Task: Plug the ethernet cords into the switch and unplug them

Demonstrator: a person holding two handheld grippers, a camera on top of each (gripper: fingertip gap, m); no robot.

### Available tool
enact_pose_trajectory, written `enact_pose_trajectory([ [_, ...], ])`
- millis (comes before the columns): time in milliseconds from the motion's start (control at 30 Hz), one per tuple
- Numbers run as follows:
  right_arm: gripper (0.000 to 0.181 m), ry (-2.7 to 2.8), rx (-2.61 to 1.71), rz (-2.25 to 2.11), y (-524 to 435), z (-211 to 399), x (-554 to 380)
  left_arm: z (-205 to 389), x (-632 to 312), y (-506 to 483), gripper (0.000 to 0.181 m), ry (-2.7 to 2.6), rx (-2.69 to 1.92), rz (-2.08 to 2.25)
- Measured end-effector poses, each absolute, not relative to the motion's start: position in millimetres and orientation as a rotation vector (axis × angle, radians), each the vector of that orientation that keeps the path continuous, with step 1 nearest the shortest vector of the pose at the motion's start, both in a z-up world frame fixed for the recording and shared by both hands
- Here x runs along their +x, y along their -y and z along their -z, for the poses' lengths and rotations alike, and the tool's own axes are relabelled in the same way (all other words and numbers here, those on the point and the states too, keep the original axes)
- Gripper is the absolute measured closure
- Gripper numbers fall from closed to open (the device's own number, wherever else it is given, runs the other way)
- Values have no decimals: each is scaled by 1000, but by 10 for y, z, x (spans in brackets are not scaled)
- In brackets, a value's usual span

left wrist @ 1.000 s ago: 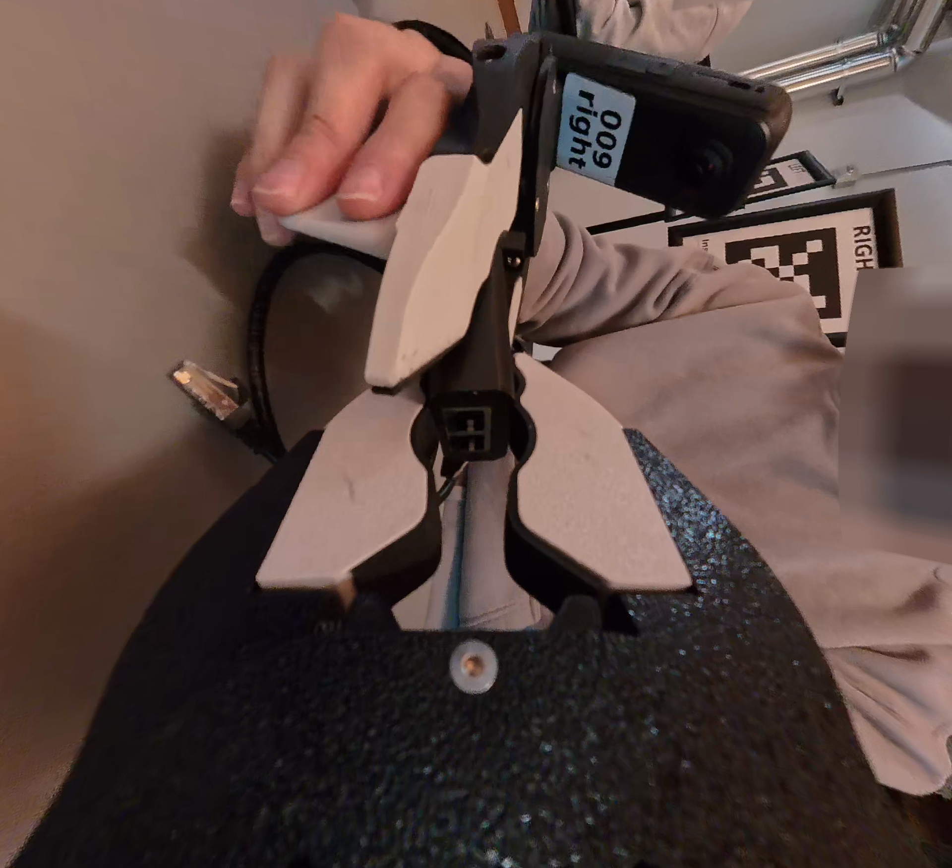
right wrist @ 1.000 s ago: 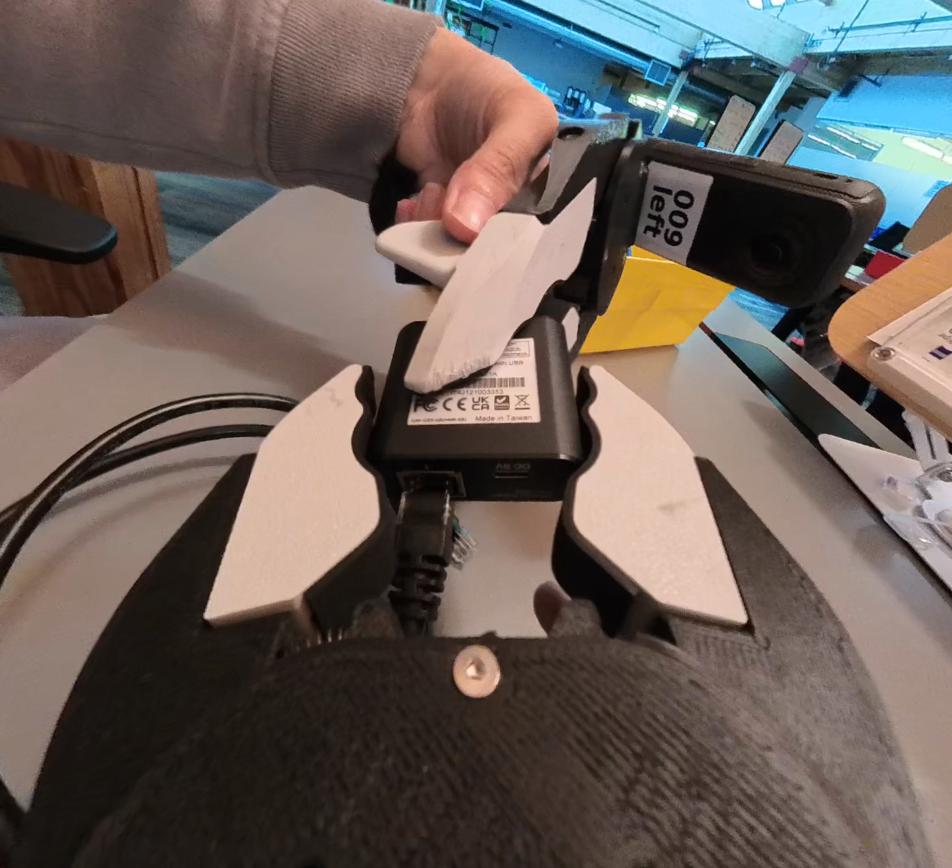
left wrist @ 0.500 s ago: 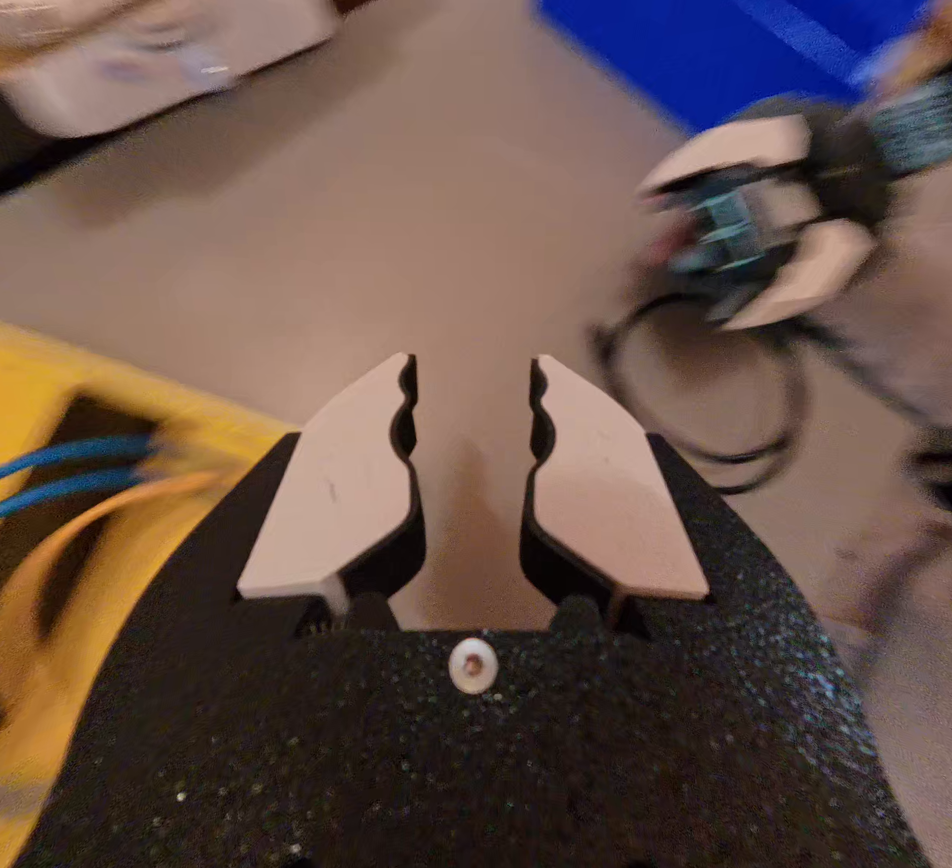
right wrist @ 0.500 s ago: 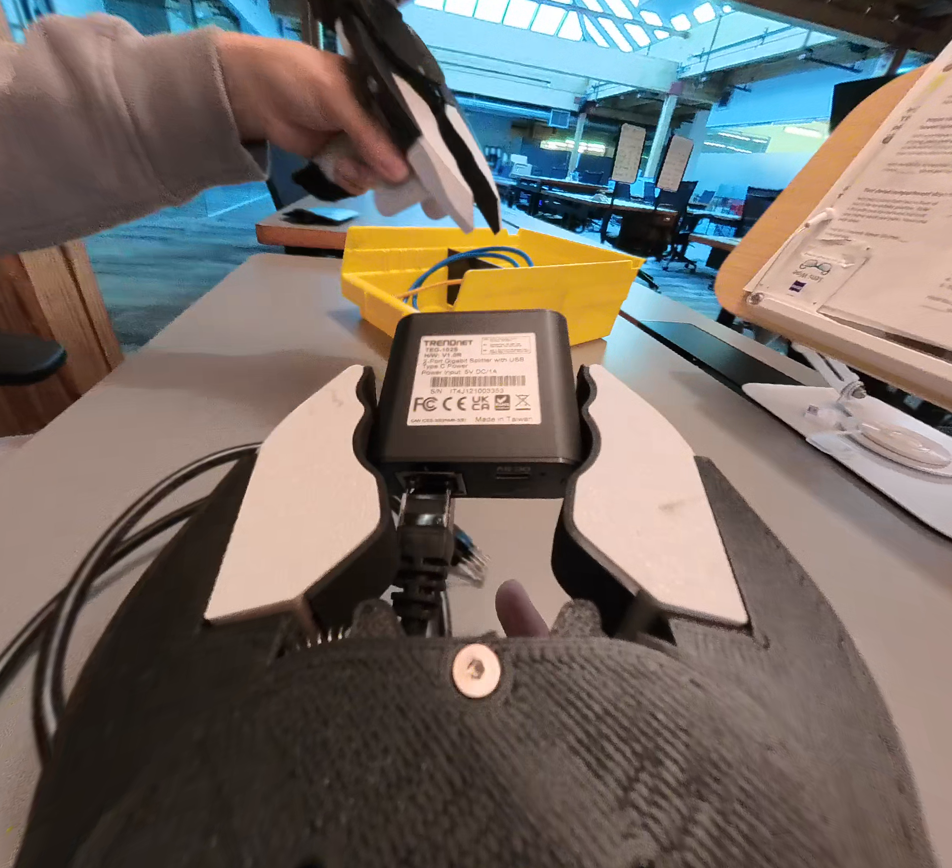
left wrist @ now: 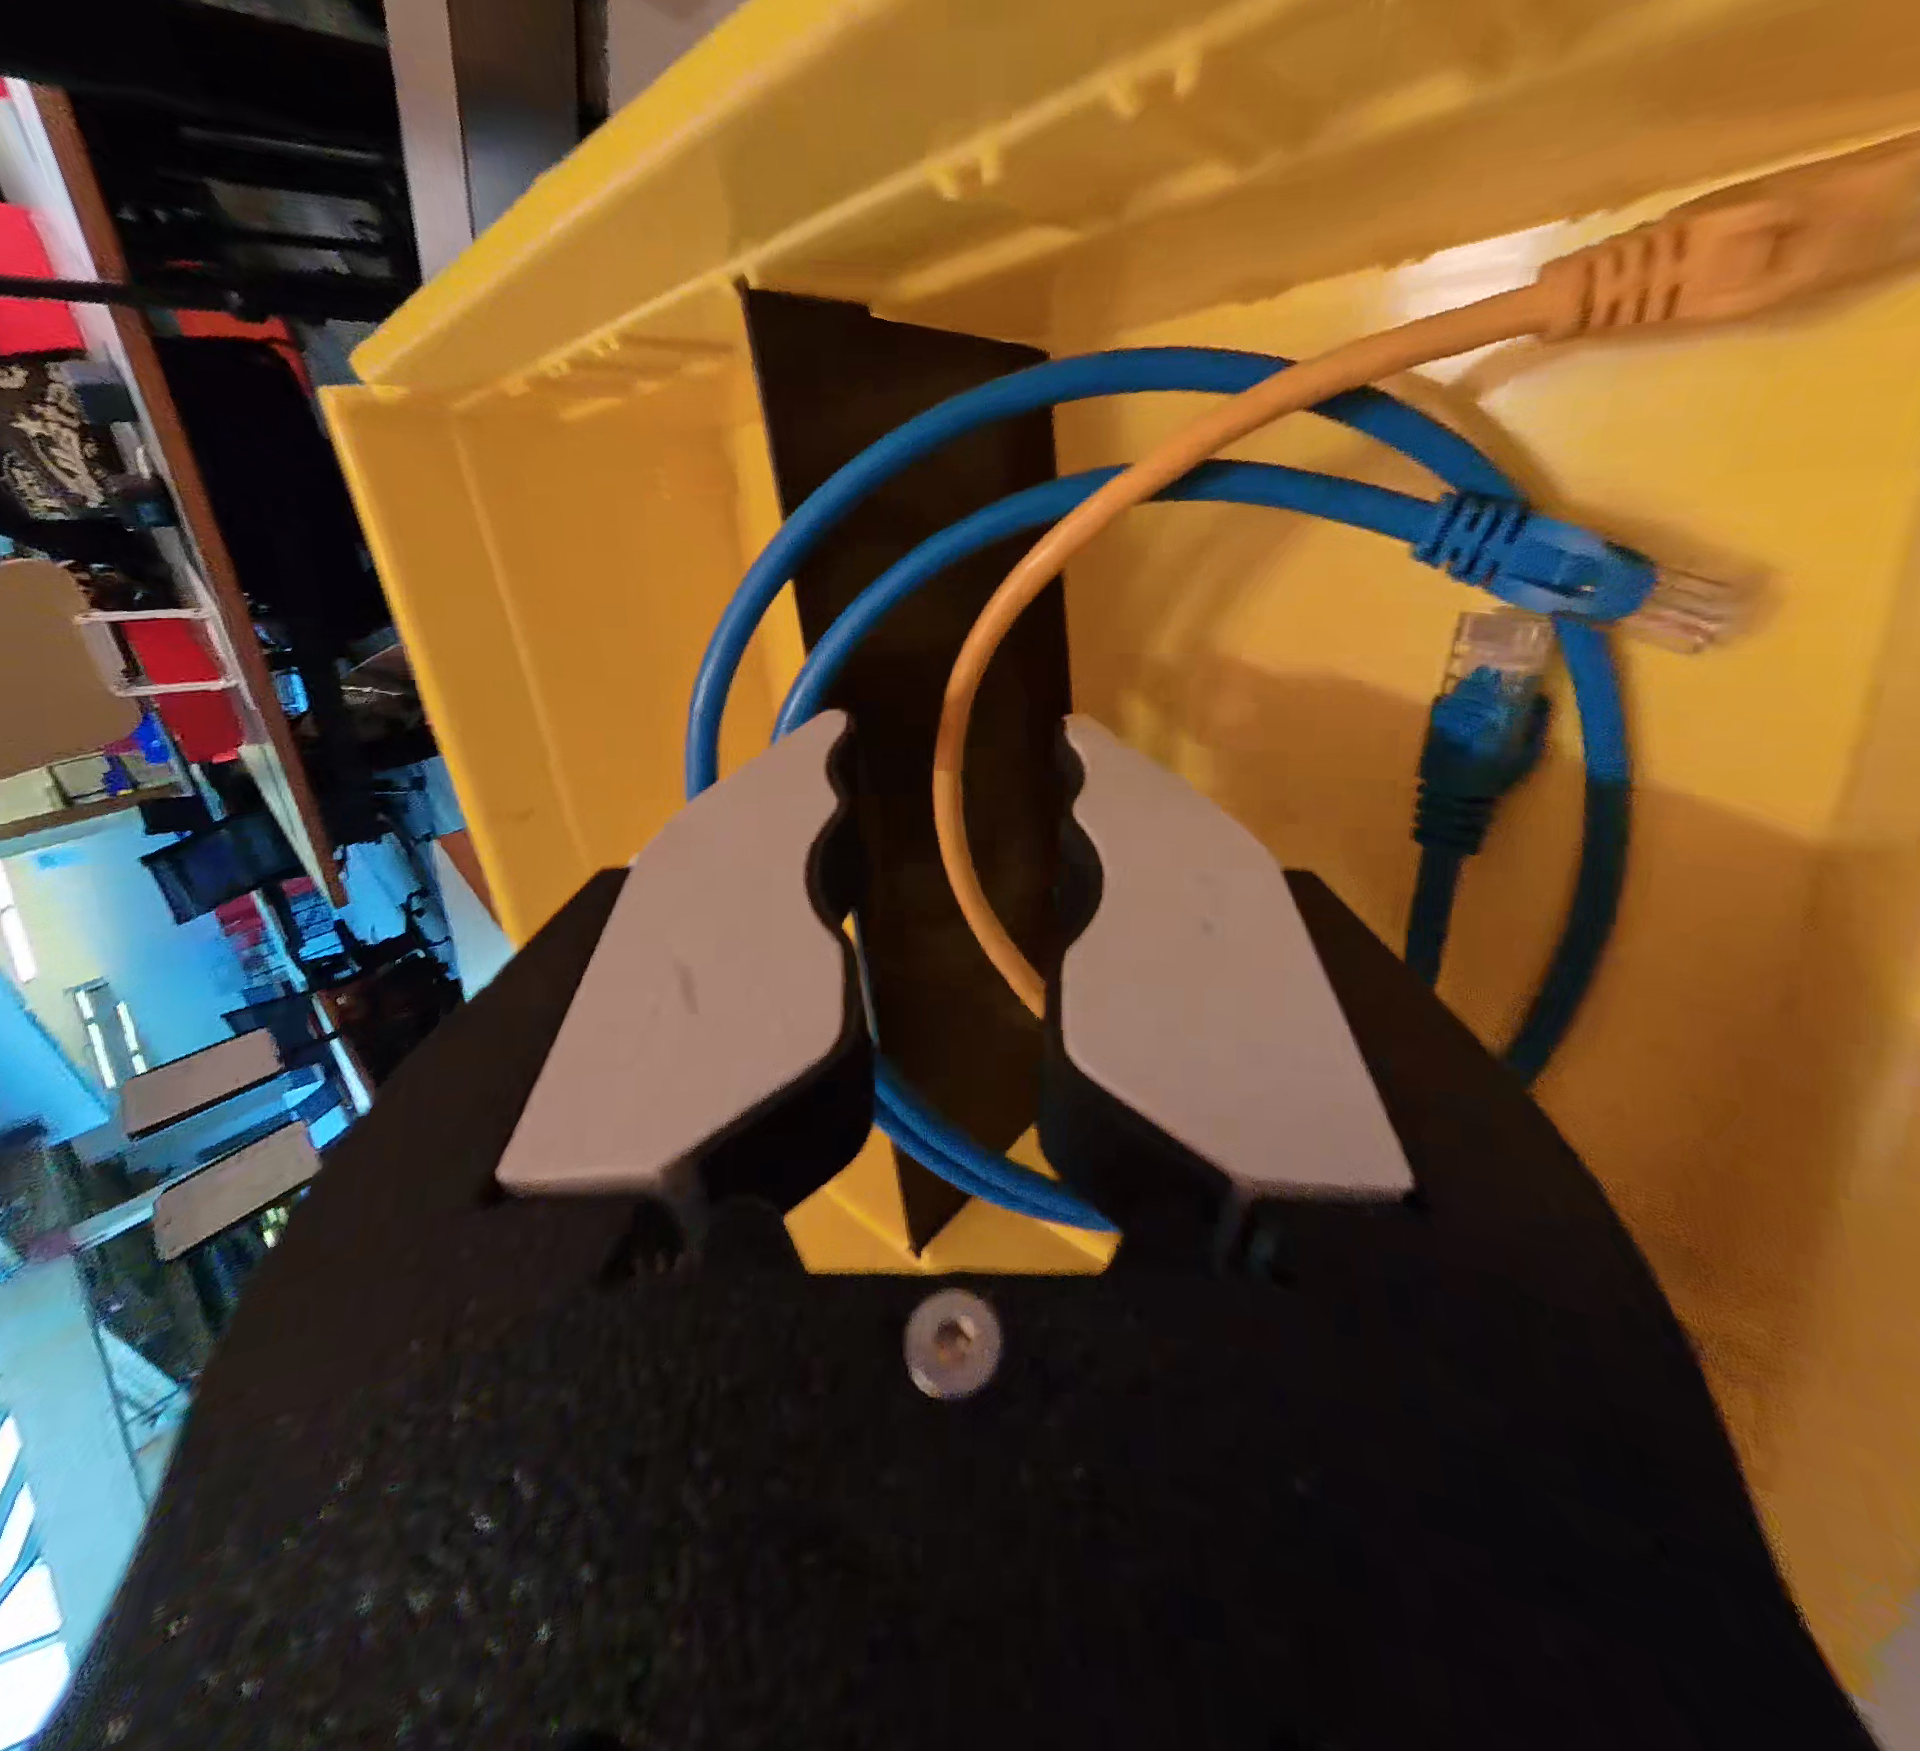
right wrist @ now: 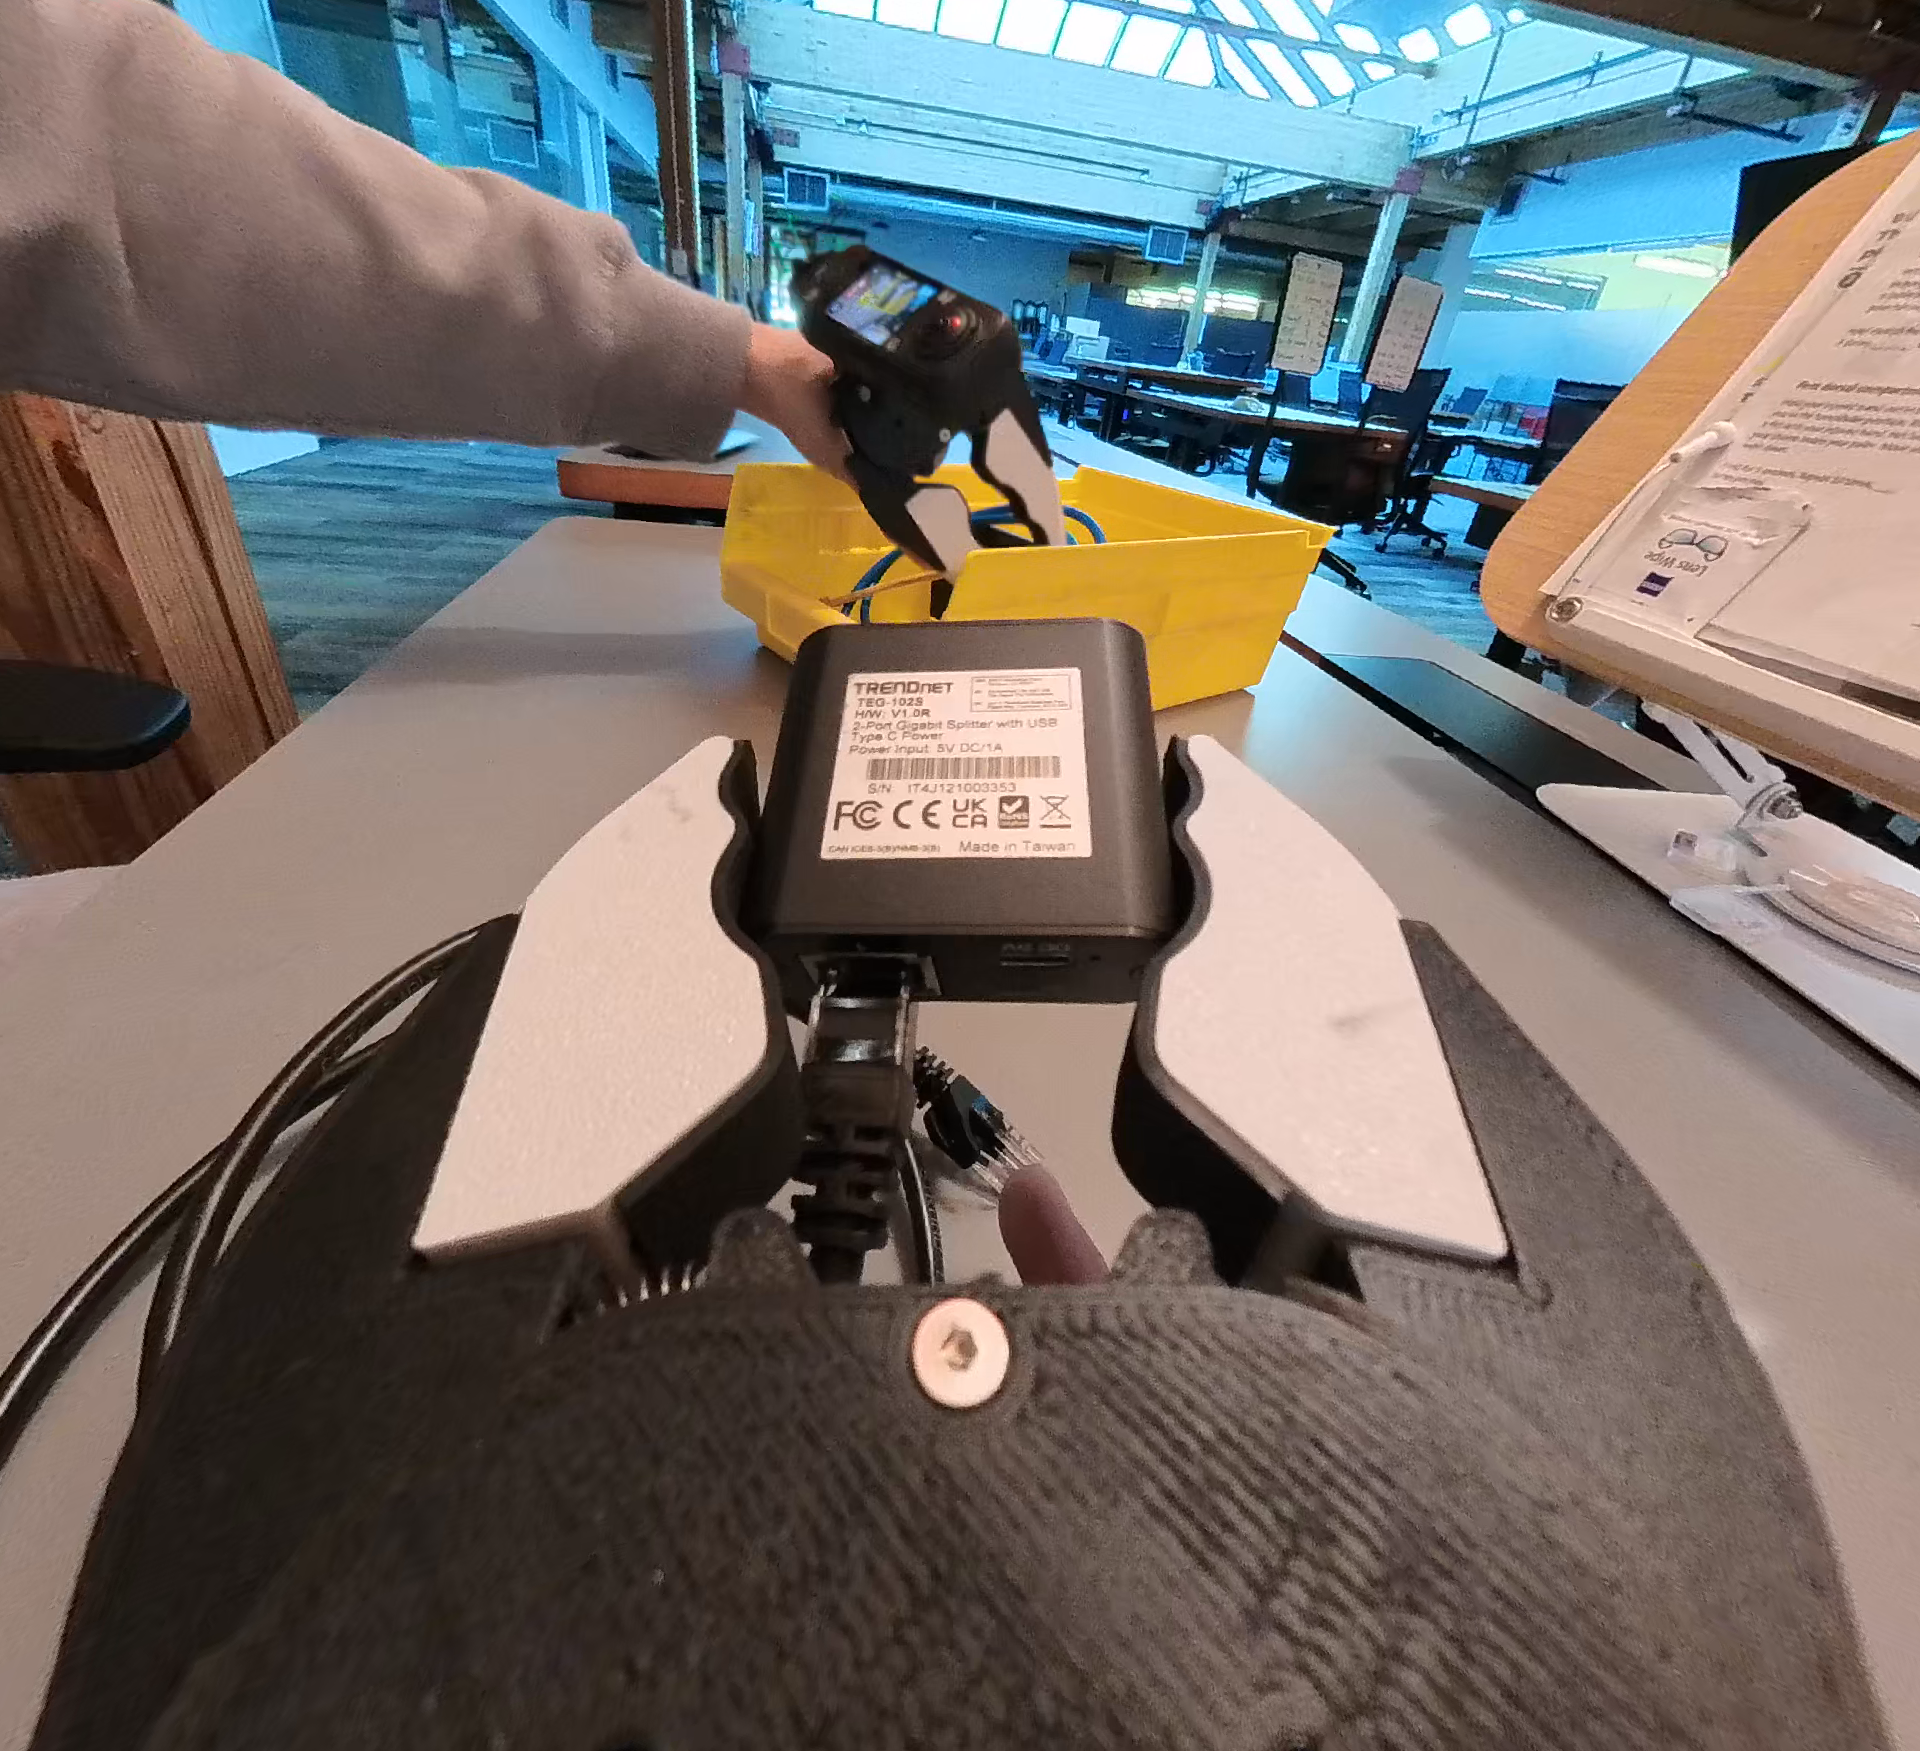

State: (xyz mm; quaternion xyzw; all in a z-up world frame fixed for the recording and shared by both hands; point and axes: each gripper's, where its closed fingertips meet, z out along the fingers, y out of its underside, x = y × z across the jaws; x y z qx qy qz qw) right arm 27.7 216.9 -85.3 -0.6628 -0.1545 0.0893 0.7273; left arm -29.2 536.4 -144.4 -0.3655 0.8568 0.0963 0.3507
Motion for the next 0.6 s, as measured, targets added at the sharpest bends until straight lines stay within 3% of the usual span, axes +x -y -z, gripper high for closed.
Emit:
enact_pose_trajectory([
  [233,106,356,-1472,-182,-2180,872,257,1571,-159,-5415,173,-2122,-933,-309],
  [367,106,344,-1456,-187,-2164,850,275,1493,-189,-5418,176,-2056,-996,-266],
  [600,106,336,-1450,-193,-2163,841,290,642,-490,-5314,177,-1959,-1112,-227],
])
